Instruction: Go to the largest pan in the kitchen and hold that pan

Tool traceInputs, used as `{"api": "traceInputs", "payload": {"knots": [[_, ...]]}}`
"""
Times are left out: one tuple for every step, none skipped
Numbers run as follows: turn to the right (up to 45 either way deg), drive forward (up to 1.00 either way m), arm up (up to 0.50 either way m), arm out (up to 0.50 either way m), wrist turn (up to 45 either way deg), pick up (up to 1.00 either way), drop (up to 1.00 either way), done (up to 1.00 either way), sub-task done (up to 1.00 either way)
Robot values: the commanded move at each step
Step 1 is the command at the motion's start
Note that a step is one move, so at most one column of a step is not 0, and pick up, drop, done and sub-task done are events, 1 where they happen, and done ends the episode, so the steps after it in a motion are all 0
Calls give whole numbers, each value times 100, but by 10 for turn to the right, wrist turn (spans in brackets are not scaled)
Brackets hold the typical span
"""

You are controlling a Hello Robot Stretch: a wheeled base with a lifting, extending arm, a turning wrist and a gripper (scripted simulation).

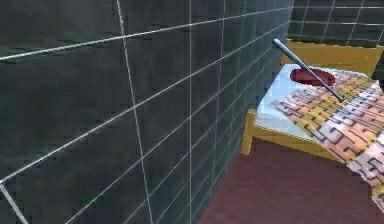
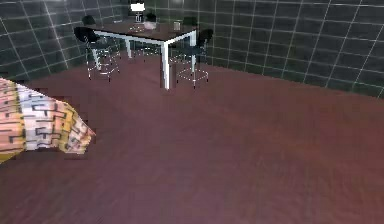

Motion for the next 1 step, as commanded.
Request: {"api": "traceInputs", "payload": {"knots": [[450, 0, 0, 0, 0, 0, 0, 0, 0]]}}
